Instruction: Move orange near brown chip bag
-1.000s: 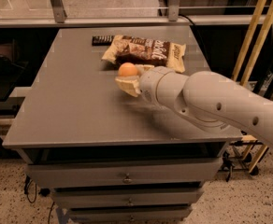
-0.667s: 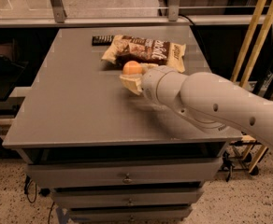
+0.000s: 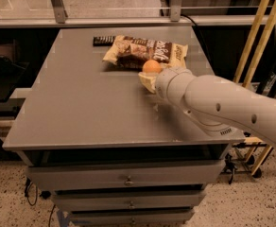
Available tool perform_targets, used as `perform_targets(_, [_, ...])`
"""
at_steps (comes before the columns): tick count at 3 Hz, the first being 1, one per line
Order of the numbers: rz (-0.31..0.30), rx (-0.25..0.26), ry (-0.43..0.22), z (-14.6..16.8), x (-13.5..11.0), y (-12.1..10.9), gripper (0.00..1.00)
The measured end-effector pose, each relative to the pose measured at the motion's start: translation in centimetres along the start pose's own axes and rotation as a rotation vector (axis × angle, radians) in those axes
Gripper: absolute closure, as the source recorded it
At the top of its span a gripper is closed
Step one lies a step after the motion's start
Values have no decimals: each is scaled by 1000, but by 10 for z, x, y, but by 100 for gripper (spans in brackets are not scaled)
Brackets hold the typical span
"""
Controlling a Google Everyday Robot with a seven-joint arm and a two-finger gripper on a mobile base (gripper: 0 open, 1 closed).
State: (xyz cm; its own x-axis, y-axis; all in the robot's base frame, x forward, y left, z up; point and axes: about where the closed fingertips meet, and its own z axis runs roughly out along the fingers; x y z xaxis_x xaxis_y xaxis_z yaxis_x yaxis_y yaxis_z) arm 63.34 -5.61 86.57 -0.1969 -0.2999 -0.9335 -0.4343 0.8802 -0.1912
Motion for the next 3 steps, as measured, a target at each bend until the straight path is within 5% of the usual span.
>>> perform_targets(1, [36, 22, 28, 13, 14, -13, 100])
perform_targets(3, [73, -1, 53, 34, 25, -15, 59])
